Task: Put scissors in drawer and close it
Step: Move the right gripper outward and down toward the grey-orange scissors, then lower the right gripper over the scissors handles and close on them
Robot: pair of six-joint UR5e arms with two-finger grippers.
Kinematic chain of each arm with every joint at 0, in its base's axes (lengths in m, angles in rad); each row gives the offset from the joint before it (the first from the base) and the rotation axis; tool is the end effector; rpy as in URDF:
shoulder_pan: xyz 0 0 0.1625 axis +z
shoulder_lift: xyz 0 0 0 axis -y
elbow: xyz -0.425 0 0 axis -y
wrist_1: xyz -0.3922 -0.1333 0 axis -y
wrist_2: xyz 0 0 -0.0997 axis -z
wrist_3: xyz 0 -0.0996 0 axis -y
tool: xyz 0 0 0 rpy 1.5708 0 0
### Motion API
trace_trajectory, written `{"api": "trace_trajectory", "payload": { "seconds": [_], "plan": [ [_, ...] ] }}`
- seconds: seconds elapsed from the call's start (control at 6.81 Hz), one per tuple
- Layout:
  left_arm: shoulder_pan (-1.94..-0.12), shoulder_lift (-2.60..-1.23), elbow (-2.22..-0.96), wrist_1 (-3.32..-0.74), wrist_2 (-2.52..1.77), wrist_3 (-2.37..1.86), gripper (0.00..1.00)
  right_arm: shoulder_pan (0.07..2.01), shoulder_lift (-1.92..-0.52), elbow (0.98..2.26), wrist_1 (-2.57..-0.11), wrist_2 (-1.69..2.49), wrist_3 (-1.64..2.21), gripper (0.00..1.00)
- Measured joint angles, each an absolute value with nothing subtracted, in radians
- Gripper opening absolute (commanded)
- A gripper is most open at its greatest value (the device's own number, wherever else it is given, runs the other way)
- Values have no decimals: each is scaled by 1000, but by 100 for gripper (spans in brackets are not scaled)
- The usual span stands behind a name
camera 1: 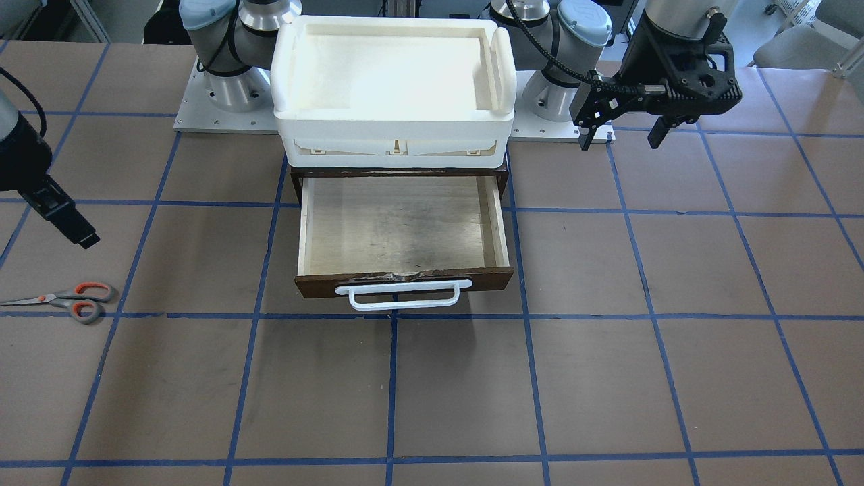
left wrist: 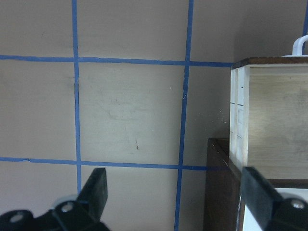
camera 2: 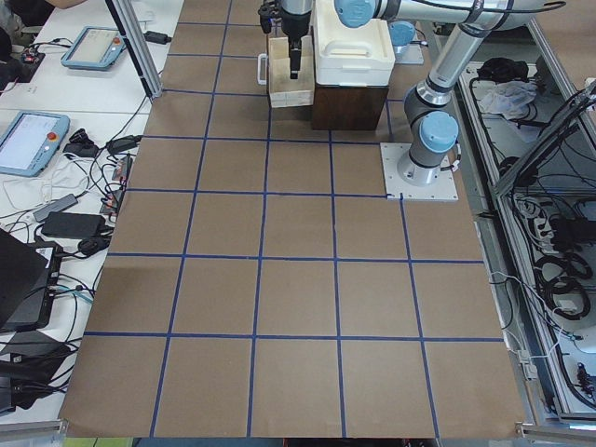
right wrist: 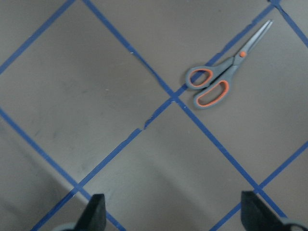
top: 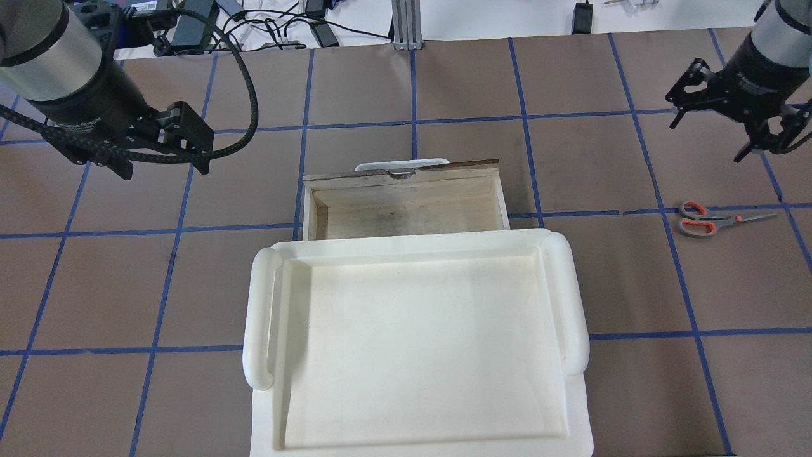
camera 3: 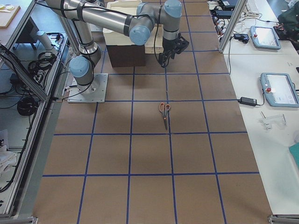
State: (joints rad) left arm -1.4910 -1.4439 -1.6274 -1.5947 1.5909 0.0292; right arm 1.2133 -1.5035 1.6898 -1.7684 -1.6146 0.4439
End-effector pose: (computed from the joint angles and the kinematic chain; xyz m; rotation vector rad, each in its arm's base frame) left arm -0.0957 -0.4507 0.5168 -0.0796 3.1172 -0.0705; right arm -0.0594 -0.5274 0.4155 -1.2089 -2.8527 0.0204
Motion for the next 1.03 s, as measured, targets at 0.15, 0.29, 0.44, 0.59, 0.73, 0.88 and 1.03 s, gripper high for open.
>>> {"api": "trace_trajectory", "payload": {
  "seconds": [0.15, 0.29, 0.44, 0.59, 0.73, 0.88, 1.03],
  "plan": [
    [-1491, -1441, -1628, -1596, 1591, 29, 100, 1143, -1466, 1706, -1792, -1610, 485, 99],
    [-1491, -1436, -1629, -1598, 1593, 30, 100, 1081, -1410, 1714, -1844, -1601, 550, 100],
    [-1491, -1432, -1631, -1601, 1594, 30, 100, 1036, -1342, 1717, -1920, -1591, 613, 96],
    [-1491, -1430, -1631, -1609, 1595, 31, 100, 1001, -1271, 1718, -1996, -1573, 668, 87],
    [-1491, -1435, -1632, -1620, 1594, 29, 100, 982, -1211, 1718, -2054, -1559, 720, 87],
    [-1491, -1442, -1631, -1629, 1592, 14, 100, 974, -1176, 1723, -2085, -1555, 775, 84],
    [-1491, -1445, -1631, -1639, 1588, -5, 100, 973, -1160, 1741, -2102, -1555, 822, 82]
  ]
}}
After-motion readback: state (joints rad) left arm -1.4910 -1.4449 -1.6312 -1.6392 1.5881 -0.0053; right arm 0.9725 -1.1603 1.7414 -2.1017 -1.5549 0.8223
